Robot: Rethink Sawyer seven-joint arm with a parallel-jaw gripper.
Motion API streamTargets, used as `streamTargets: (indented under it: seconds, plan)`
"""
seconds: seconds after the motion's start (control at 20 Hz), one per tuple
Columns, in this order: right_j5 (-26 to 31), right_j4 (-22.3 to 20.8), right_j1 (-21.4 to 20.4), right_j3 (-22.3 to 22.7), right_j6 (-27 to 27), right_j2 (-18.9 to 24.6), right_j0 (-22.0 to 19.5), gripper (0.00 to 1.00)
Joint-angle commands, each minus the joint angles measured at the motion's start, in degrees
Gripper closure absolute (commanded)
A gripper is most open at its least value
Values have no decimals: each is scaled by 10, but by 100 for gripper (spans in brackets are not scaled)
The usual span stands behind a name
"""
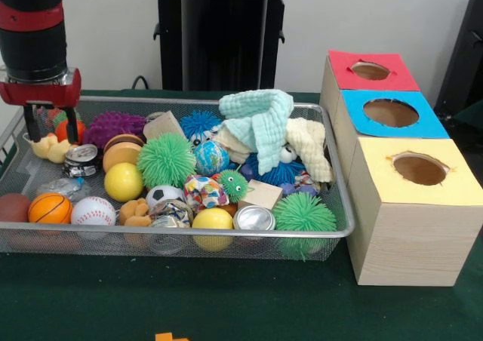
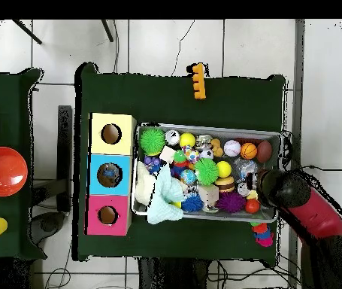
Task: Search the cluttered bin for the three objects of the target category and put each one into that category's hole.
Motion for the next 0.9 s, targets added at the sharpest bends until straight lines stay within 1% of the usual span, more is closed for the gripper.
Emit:
streamTargets:
  seconds: [0.05, 0.15, 0.2, 0.4, 0.6, 0.7, 0.9]
  plan:
    - [-11, 7, 3, 68, 145, 7, -12, 0]
    - [-19, 6, -6, 93, 149, 1, -16, 0]
    - [-20, 7, -8, 97, 151, 0, -14, 0]
    - [-33, 4, -9, 113, 145, 2, -26, 0]
    - [-59, -4, -8, 131, 139, 5, -43, 0]
    - [-61, -7, -8, 129, 132, 7, -46, 0]
    - [-54, -4, 5, 96, 120, 23, -41, 0]
